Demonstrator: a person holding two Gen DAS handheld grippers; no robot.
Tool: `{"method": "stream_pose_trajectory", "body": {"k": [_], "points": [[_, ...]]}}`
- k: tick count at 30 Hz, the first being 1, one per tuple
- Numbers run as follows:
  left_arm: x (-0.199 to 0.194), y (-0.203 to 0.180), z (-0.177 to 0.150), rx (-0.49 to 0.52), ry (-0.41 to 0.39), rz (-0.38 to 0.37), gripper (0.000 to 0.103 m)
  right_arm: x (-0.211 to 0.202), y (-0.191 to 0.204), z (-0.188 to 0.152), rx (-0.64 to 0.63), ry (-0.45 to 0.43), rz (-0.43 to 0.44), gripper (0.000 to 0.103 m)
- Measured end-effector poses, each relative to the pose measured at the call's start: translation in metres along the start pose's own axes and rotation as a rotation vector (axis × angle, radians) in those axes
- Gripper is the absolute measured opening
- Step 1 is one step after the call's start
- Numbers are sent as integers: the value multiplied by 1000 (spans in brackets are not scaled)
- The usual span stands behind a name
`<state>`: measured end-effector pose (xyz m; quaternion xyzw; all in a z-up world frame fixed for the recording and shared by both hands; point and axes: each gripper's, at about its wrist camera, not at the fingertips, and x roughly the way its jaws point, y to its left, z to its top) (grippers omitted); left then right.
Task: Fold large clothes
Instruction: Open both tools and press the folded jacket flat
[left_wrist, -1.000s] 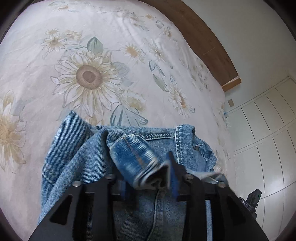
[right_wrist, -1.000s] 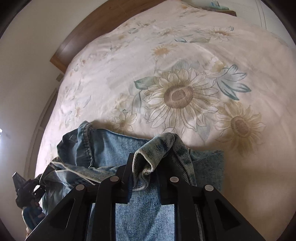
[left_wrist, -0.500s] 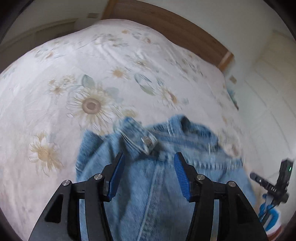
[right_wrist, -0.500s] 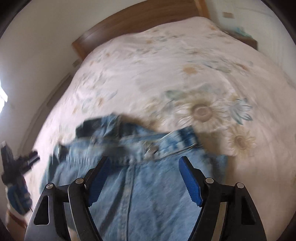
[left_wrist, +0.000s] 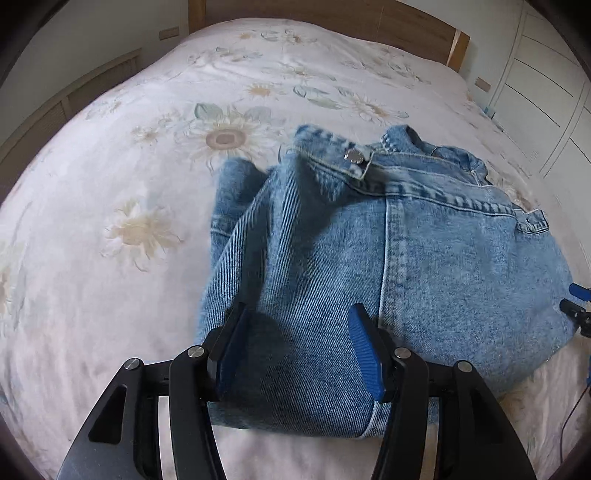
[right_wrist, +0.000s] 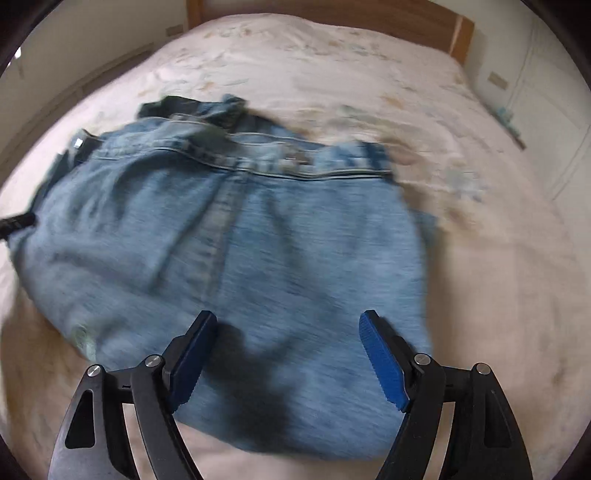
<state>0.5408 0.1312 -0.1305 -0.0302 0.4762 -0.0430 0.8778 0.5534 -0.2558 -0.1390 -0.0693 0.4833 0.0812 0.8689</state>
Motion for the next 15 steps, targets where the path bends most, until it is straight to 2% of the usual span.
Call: {"method": "stream_pose_trajectory", "body": {"k": [2,6,10,13,15], "points": [[-10,-12,7,44,-29,21,51,-11,-4,3,7,-23,-3,80],[-12,-48,26,89,-59,-54,53,-21,16,31,-11,-84,59,80],[13,-89,55,164,-48,-102,57,-8,57,71,-50,-103,142,80],[45,-101,78,198,-29,-75,57,19,88,98,-87,-81,173,80],[71,-92,88,187,-6,-32,57,40,95,110,-83,-55,169,80]]}}
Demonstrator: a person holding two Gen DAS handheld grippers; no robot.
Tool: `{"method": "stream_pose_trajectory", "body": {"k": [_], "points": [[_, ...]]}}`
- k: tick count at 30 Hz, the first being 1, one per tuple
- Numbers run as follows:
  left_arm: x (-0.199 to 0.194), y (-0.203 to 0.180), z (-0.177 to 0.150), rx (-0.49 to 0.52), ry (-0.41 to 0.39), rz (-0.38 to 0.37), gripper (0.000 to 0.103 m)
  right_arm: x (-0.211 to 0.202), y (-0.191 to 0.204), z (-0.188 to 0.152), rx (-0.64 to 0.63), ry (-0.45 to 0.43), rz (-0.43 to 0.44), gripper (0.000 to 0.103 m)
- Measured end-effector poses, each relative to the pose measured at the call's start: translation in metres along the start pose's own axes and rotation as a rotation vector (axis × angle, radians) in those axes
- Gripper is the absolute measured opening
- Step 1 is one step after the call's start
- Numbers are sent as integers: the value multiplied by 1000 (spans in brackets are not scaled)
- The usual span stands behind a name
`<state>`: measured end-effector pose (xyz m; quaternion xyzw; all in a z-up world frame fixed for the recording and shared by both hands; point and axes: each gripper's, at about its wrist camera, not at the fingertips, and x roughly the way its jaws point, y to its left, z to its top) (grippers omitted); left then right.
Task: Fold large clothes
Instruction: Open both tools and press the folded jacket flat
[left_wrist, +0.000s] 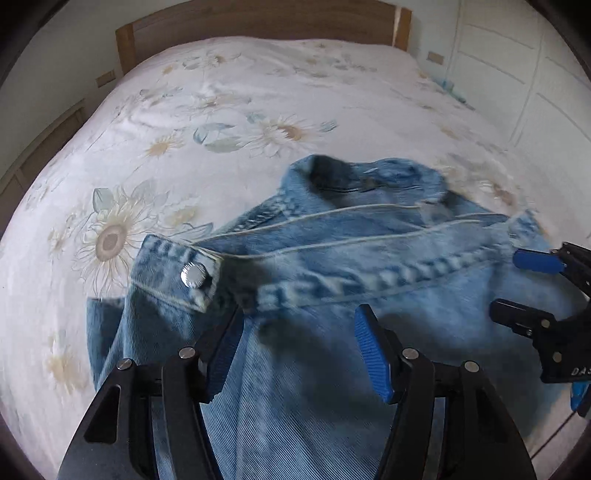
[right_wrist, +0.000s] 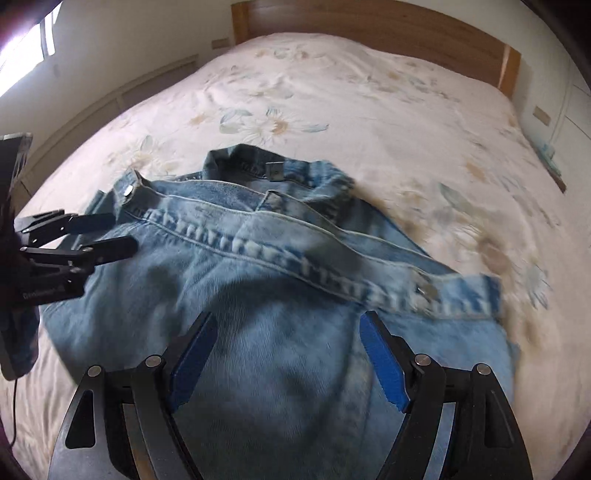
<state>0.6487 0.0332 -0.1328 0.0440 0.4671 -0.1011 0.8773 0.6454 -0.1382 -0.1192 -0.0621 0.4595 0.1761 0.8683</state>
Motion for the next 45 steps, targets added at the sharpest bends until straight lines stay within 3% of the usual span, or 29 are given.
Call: {"method": "stream_pose_trajectory", "body": {"k": [3,5,7,11,14,18,22,26,28,33,37,45], "points": [[23,31,3,-68,11,2,60,34,-7,10,18,37,-26,80],[26,48,1,-121,-5,-50,59,47,-20,16,69,24,-27,81],[25,53,2,-136,-26,-54,57,51,-30,20,108,18,-18,88],[10,57,4,-168,-57,-32,55,45,-33,23,120,-2,-34,88],[-16,44,4,-124,-84,1,59,23,-40,19,122,-28,-45,88],[-41,23,-10,-77,-104,-15,65,-4,-44,0,72,-13,-58,88],[-26,21,-34,-59,-13,14,65,-9,-56,-35,48,53,-89,88],[-28,42,-57,-127,10,49,71,-21,-84,-70,99,74,-93,88],[-41,47,-62,-154,-8,48,71,-34,-91,-81,86,81,-168,88],[-71,25,-72,-132,-69,5,71,-63,-72,-90,84,23,-135,88],[-56,17,-92,-120,11,15,71,-59,-51,-102,47,46,-114,88],[-75,27,-104,-171,-13,-21,71,-66,-78,-126,118,74,-134,88]]}}
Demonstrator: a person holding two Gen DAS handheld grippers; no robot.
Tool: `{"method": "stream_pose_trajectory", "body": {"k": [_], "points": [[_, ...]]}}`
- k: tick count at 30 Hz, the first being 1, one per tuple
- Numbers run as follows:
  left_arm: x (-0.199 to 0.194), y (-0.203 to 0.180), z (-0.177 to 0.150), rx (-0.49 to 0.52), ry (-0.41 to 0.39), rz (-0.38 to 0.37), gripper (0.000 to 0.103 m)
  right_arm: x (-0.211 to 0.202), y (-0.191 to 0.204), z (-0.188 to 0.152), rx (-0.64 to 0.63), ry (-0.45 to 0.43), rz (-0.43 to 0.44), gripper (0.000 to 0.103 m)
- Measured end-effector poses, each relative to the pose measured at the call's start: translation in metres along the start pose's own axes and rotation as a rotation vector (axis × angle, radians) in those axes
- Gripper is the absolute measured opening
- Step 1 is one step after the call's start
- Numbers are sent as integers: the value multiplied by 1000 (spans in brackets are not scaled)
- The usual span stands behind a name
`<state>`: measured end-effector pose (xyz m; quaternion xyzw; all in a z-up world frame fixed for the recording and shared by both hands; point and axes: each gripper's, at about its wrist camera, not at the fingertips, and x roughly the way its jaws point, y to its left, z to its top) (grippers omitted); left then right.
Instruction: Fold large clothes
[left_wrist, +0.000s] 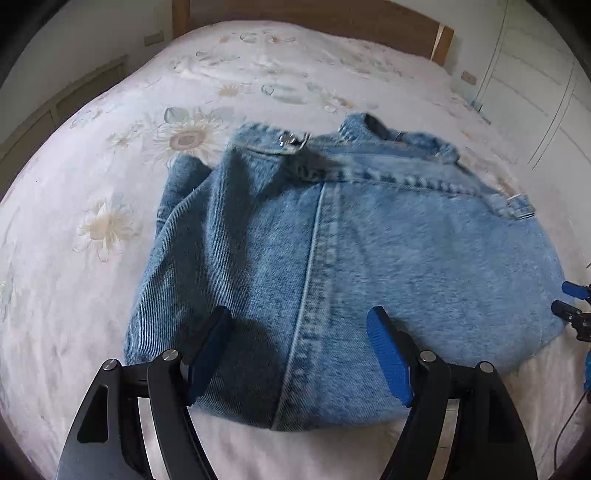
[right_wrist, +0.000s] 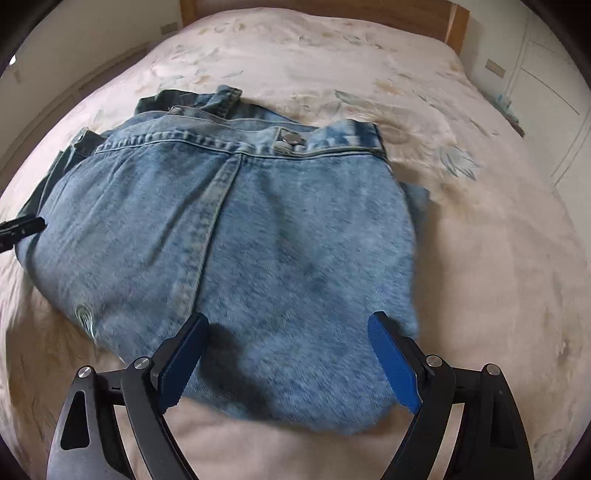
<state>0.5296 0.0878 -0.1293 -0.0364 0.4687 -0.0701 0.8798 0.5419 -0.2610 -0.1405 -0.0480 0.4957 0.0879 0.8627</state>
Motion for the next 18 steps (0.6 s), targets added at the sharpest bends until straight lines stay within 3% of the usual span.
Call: {"method": "stream_pose_trajectory", "body": {"k": [4,12,18], "points": [[0,6,-9,-53,5,-5,71,-11,7,1,8,-18,17,88],[-11,0,-15,-15,9,22,71,-10,-3,-22,19,21,-17,88],[-24,-6,-15,-30,-54,55,71,-29,-1,-17,46,-27,-23,88]]}}
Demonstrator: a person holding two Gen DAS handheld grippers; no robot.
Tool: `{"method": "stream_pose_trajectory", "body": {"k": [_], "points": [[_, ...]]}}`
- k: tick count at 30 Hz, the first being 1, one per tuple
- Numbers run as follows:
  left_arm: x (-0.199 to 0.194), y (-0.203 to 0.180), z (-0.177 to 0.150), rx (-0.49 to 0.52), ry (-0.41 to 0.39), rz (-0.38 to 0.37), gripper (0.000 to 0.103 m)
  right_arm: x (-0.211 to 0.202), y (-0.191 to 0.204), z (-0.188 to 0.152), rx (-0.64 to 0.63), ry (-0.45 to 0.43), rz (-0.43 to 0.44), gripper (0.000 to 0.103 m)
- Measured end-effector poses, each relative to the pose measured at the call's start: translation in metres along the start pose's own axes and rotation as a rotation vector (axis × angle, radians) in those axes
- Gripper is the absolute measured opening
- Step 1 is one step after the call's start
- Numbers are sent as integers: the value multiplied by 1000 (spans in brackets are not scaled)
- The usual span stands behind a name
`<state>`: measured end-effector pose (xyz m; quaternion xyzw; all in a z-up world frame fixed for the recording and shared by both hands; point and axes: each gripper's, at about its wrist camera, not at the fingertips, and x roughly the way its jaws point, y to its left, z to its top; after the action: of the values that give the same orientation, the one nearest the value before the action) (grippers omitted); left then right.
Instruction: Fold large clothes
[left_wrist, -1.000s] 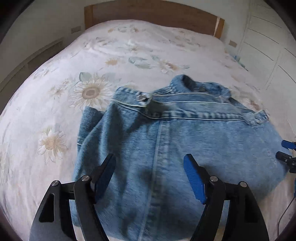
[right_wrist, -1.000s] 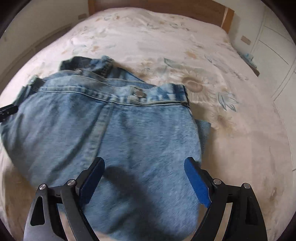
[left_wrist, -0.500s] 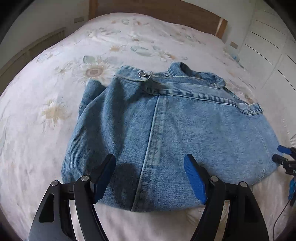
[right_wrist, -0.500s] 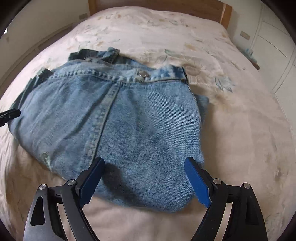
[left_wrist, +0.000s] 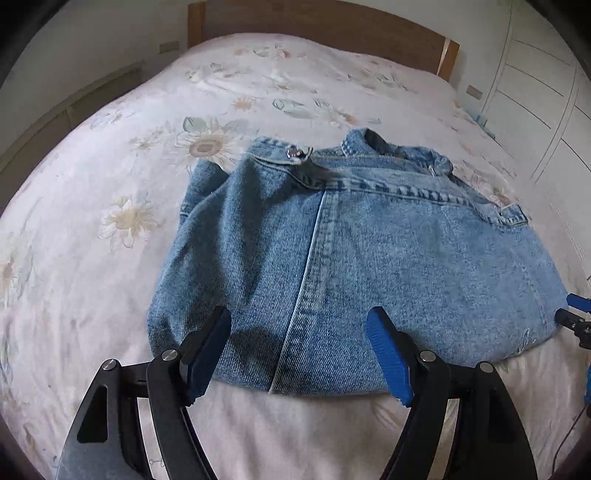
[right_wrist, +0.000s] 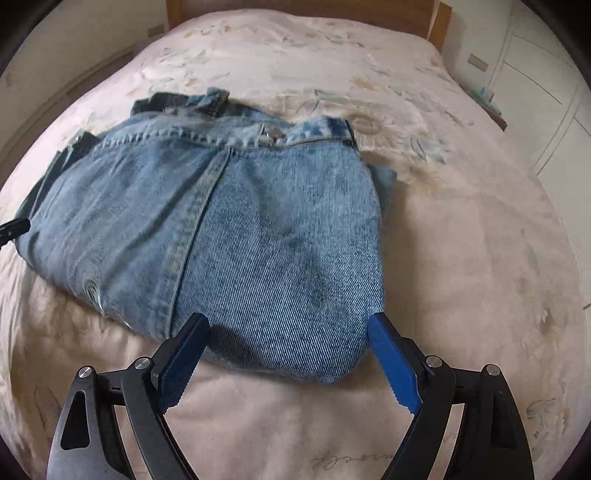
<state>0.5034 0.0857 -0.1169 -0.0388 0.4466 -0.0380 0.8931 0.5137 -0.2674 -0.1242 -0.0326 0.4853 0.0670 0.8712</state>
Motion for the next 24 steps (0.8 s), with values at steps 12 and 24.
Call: {"method": "stream_pose_trajectory", "body": {"k": [12,24], "points": [[17,-8,-19,46,-85,74,73,25,3,-1,-1,-20,-16,88],[24,-11,-26,63,-121,82,79,35,1,-8,10,-35,-12,90]]}}
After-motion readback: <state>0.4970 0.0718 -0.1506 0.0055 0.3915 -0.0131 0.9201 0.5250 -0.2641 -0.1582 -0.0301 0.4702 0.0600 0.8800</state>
